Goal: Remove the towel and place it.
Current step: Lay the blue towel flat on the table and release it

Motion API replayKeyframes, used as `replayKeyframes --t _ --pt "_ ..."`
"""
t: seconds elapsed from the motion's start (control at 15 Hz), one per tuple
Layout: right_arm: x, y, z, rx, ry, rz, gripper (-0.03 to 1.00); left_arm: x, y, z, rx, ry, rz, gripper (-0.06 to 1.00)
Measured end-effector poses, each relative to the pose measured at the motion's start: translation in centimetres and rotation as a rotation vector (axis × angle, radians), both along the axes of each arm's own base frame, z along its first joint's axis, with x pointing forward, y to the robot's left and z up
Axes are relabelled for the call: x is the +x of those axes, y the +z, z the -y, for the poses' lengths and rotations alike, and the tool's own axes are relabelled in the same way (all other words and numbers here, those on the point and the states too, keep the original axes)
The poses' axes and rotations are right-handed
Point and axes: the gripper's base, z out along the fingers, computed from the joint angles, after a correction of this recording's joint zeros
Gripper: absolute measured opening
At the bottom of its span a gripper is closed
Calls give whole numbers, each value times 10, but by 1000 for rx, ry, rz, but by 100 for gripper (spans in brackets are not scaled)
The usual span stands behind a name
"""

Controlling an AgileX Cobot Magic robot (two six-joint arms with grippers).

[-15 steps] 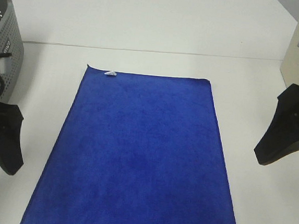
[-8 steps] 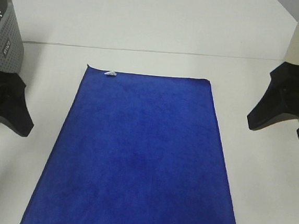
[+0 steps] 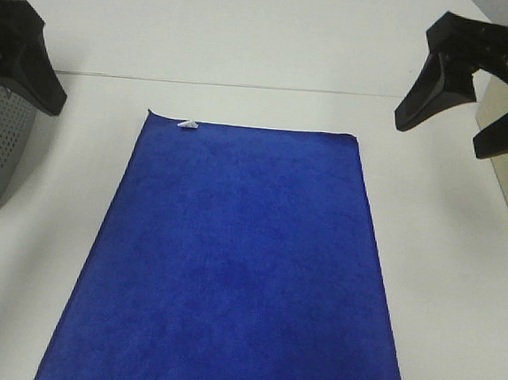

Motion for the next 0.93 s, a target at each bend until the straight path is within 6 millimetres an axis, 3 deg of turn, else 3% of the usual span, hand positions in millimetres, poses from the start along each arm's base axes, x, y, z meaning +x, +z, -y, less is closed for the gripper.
replayKeyframes --t 0.27,0.4,0.73,0.93 --pt "28 27 34 90 -78 68 81 34 5 -29 34 28 -15 78" --pt "35 33 42 105 -51 86 81 50 3 -35 37 41 -34 78" --pt "62 32 40 110 53 27 81 109 -4 -26 -39 14 -88 78" --pt "94 21 40 110 71 -4 81 142 -7 -19 -106 -2 -87 78"
